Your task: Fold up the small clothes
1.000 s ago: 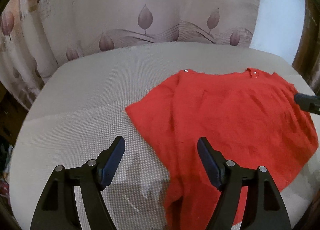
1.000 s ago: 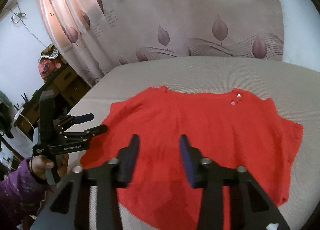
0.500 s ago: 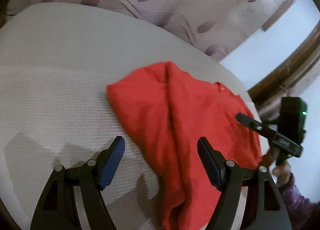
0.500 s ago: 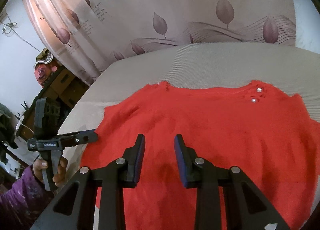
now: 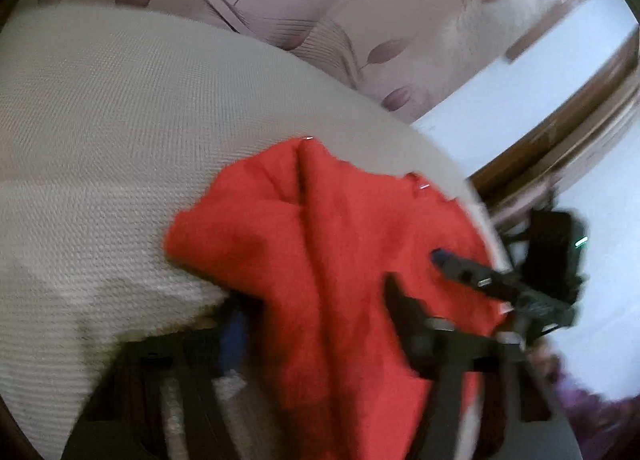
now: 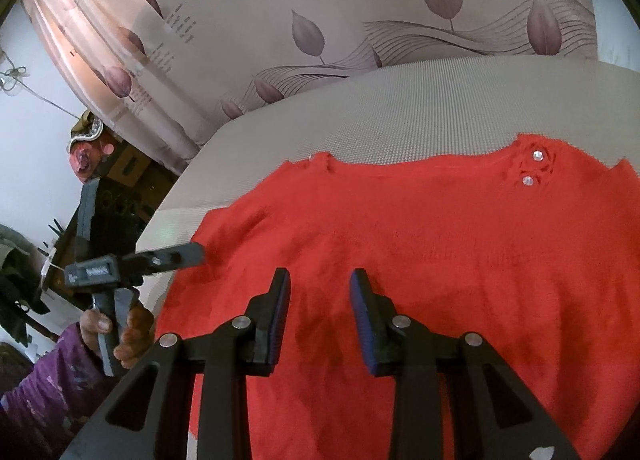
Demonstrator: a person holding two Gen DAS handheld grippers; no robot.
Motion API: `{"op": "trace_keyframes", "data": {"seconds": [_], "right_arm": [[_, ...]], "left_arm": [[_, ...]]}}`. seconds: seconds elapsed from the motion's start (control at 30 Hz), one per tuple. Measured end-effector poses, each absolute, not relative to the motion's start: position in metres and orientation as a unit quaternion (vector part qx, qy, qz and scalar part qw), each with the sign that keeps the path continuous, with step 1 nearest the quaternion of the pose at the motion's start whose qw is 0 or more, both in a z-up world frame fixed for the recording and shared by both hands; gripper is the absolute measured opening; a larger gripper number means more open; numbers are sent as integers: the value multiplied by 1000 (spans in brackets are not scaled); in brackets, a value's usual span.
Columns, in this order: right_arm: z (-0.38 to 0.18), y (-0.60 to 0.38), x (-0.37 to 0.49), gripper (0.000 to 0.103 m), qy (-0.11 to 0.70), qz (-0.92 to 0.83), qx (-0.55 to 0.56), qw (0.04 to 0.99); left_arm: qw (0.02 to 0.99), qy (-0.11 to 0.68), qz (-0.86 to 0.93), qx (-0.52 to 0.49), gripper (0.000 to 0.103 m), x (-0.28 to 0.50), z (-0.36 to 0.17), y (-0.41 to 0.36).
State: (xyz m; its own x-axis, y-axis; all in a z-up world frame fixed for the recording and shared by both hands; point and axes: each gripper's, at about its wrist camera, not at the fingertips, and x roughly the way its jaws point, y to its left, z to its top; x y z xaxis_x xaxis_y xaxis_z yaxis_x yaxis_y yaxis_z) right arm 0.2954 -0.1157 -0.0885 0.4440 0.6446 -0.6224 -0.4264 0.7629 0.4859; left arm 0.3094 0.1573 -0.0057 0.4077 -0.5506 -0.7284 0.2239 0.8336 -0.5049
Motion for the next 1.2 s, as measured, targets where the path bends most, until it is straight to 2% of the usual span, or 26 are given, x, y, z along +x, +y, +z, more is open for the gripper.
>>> {"op": "trace_keyframes", "data": {"seconds": [0.03,0.23,0.33,0.47,0.67,0.77,0.83,0.9,0.97,1.0,1.07,1.13,1.2], "right_arm": [[-88,-116,296,31,420,320,131,839],[-81,-112,295,31,412,328,119,842],[-80,-109,297,31,416,328,113,841],[-87,-112,300,31,419,328,123,838],[-91,-110,300,31,418,331,130,836],[-92,-109,296,31,417,334,123,837],[-90,-112,295,31,416,337,127,835],[-84,-114,296,31,412,341,132,835],[-77,-111,295,31,407,346,130,835],[-73,-108,296,30,406,344,124,838],[-69,-101,299,26,408,334,108,843],[-71,-95,306,14,417,323,100,844],[-76,-93,315,13,431,306,106,842]], "left_arm": [[824,494,-228,-158,35,309,-7,157],[801,503,-259,-197,36,305,-8,174],[773,523,-277,-229,42,302,-12,187],[729,543,-334,-250,58,293,-16,191],[746,525,-335,-237,71,311,-14,159],[770,512,-320,-208,71,316,-13,143],[781,505,-308,-198,68,314,-12,139],[787,506,-291,-199,55,313,-13,142],[794,506,-273,-197,32,311,-14,146],[801,504,-262,-189,27,309,-15,149],[805,502,-250,-191,24,307,-16,152],[808,500,-243,-194,23,305,-16,150],[814,498,-238,-180,22,302,-13,146]]}}
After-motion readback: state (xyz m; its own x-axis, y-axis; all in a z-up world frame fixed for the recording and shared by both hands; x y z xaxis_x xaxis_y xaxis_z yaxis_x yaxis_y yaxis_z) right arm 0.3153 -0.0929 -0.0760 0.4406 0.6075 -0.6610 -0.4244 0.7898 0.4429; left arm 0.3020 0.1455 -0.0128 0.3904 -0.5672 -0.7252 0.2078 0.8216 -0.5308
